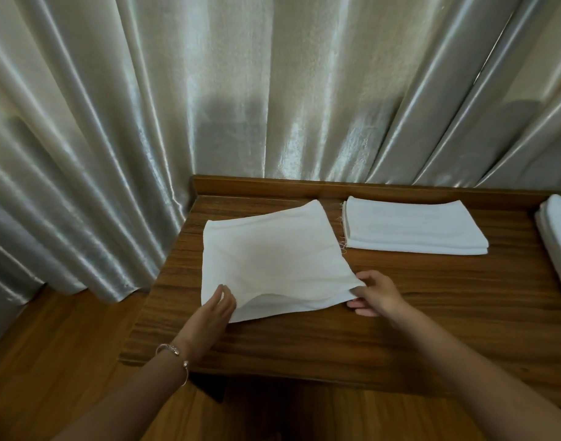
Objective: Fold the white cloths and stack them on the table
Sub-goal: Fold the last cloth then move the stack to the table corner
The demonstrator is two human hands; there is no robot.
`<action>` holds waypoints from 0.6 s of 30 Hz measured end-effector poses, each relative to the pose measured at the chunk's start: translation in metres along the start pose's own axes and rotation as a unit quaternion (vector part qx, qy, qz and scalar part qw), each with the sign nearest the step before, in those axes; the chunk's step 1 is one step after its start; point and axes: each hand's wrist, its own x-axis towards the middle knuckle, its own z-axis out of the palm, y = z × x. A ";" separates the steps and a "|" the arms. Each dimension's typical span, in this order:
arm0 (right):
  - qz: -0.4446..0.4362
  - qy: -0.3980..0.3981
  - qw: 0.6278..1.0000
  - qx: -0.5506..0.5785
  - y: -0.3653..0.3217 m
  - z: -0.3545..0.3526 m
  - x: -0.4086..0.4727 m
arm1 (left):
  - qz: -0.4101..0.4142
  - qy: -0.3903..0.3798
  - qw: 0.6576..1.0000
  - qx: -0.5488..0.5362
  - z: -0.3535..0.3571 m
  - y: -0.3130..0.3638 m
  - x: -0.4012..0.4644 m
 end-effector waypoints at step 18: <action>-0.182 0.195 0.962 0.057 -0.109 -0.033 0.002 | 0.000 0.139 0.944 -0.298 -0.015 -0.157 -0.006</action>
